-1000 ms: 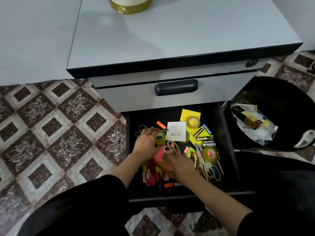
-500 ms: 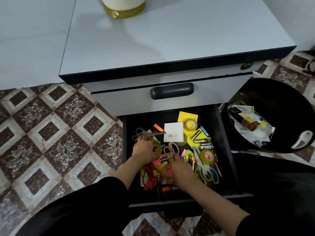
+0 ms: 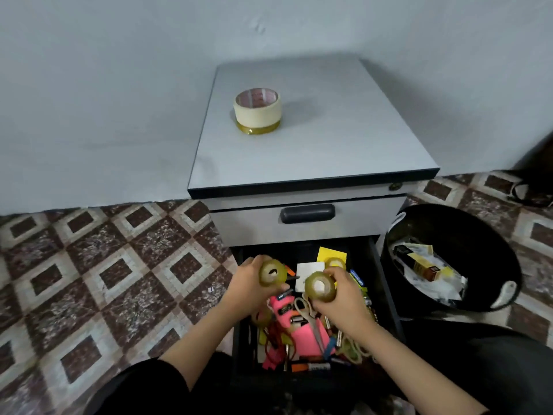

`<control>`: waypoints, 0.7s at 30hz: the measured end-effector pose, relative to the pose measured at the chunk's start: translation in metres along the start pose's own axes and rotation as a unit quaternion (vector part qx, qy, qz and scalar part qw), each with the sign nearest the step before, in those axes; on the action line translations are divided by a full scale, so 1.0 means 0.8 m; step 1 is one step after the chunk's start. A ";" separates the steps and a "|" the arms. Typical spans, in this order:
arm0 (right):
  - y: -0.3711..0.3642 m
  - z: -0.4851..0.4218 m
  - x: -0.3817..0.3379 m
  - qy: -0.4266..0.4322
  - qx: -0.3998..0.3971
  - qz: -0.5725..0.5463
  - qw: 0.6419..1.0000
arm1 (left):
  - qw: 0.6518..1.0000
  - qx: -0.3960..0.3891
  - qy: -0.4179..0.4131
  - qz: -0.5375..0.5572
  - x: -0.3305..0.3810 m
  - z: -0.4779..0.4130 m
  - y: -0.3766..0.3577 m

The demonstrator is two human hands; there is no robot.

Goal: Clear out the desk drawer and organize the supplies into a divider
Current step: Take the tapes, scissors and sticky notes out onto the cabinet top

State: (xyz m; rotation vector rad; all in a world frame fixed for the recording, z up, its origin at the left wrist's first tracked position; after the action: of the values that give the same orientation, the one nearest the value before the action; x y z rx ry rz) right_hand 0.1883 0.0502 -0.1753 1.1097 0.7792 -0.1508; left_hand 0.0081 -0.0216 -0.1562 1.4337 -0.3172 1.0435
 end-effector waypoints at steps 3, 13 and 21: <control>0.032 0.003 -0.021 0.031 0.039 -0.026 0.998 | 0.997 0.054 -0.059 0.015 0.047 0.013 0.042; 0.136 -0.004 -0.114 0.139 0.104 -0.106 0.979 | 0.975 0.198 -0.096 0.044 0.147 -0.051 0.169; 0.158 -0.037 -0.133 0.155 0.118 -0.093 0.976 | 0.976 0.195 -0.060 0.073 0.150 -0.126 0.170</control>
State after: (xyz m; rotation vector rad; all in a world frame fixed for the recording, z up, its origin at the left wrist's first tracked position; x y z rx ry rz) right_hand 0.1565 0.1061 -0.0199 1.3028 1.1692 -0.2364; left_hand -0.0662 0.0898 0.0022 1.8528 -0.3197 1.1864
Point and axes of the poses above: each hand's wrist, its own z-axis away from the middle knuckle, its own y-axis out of the back of the hand, x = y × z, the point moved 3 cm from there along -z, towards the middle knuckle, and after that the axes turned 9 degrees about z, right-handed, at the moved point
